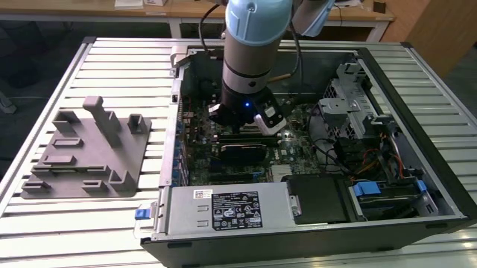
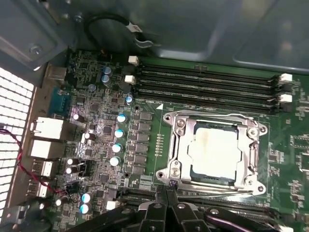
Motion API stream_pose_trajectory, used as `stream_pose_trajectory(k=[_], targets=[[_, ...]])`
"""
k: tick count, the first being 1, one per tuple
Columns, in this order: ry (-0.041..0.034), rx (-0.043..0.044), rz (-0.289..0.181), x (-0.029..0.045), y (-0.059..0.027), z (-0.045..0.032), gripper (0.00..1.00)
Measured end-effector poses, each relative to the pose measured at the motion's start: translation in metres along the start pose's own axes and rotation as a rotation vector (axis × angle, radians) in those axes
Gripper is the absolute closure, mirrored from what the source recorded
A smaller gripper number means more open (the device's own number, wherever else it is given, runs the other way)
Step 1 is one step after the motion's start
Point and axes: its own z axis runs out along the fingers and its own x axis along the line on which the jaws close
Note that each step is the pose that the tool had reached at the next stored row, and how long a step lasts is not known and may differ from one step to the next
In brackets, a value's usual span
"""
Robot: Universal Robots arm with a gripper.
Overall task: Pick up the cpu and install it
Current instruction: 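Install the second cpu locking lever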
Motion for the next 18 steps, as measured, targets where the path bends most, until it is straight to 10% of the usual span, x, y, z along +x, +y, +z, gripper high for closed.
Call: stream_pose_trajectory(k=[18], targets=[[-0.0018,-0.0197,-0.004,0.0041,-0.0016,0.0112,0.89]])
